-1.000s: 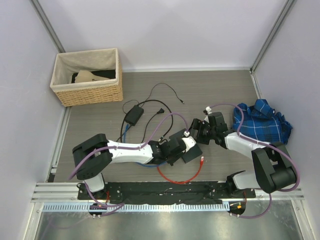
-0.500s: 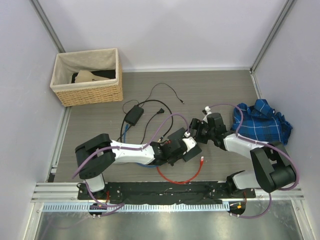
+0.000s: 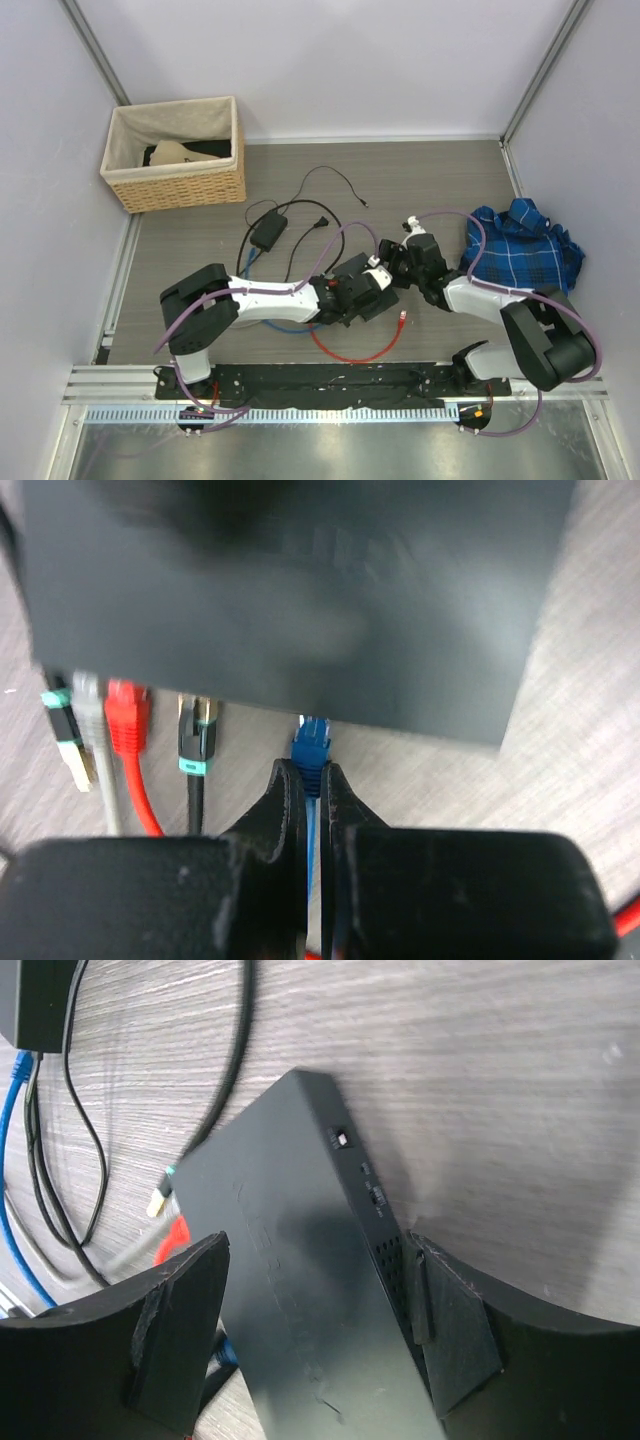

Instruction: Insert the plug into the switch port

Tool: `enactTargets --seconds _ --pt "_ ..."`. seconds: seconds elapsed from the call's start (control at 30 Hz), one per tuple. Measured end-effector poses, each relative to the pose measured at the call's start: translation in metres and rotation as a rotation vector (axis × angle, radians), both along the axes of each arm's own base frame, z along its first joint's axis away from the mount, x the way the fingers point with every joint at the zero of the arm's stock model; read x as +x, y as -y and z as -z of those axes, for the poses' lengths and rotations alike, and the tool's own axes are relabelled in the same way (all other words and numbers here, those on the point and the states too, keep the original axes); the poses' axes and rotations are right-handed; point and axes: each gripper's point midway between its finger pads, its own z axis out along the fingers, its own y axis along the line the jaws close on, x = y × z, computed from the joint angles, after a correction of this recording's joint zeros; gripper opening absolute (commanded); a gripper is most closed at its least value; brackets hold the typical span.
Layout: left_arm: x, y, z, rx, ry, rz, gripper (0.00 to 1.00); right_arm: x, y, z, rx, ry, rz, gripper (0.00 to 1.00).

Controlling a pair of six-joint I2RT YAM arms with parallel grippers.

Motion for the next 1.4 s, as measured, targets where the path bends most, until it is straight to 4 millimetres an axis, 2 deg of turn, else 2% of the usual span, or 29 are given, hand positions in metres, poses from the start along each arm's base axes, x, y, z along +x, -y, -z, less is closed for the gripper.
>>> enactTargets --seconds 0.17,0.33,0.53,0.7,1.03,1.2,1.23,1.4 --pt "0.015 -0.010 -0.002 0.005 0.033 -0.101 0.00 -0.012 0.007 0.000 -0.001 -0.020 0.039 0.77" --pt "0.024 -0.015 -0.002 0.001 0.045 -0.142 0.00 -0.014 0.007 0.001 0.004 -0.038 0.052 0.76" --pt "0.025 -0.014 0.000 -0.004 0.049 -0.055 0.00 -0.010 0.004 0.002 0.011 -0.039 0.056 0.77" --pt "0.023 -0.013 0.000 -0.025 0.037 0.012 0.00 0.002 -0.003 0.000 0.011 -0.022 0.053 0.77" --pt "0.027 -0.018 -0.001 -0.039 0.061 -0.057 0.00 0.008 -0.010 0.000 -0.024 0.014 0.067 0.76" --pt "0.017 -0.028 0.000 -0.082 0.042 -0.059 0.12 -0.007 -0.013 0.000 -0.038 -0.020 0.042 0.76" --pt "0.013 -0.030 0.000 -0.091 0.032 -0.053 0.19 -0.012 -0.014 0.001 -0.041 -0.031 0.035 0.77" --pt "0.002 -0.034 -0.001 -0.134 -0.003 -0.027 0.36 -0.026 -0.018 0.002 -0.059 -0.078 0.010 0.77"
